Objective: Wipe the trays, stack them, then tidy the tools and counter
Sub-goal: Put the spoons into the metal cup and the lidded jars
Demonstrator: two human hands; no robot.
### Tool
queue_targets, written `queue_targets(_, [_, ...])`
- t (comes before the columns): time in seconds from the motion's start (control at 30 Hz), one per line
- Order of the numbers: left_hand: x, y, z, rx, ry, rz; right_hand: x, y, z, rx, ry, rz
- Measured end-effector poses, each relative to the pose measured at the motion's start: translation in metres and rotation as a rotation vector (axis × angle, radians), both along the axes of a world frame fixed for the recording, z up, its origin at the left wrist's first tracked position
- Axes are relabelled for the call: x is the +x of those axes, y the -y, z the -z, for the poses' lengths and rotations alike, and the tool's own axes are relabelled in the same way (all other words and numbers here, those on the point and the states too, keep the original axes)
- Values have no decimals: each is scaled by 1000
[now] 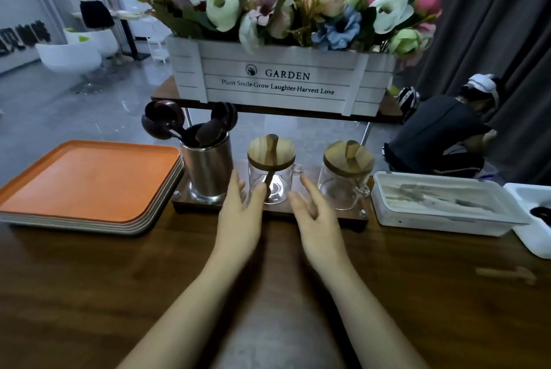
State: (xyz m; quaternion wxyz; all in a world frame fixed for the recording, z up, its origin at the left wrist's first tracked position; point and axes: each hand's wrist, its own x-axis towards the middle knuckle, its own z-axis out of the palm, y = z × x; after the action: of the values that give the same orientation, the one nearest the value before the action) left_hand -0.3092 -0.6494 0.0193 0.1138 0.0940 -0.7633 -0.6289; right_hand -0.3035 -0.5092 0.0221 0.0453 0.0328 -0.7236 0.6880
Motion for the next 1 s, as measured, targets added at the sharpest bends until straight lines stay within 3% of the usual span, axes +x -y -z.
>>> queue_targets(0.1, [30, -23, -1, 4, -97, -95, 17, -25, 4, -33, -54, 180])
queue_targets(0.37, [3, -88, -6, 1, -89, 278, 18, -78, -7, 93, -165, 475])
queue_targets(0.7, [-33, -130, -22, 159, -41, 278, -42, -90, -2, 187, -22, 258])
queue_targets(1.0, [40, -139, -5, 45, -189, 163, 13, -139, -22, 177, -130, 43])
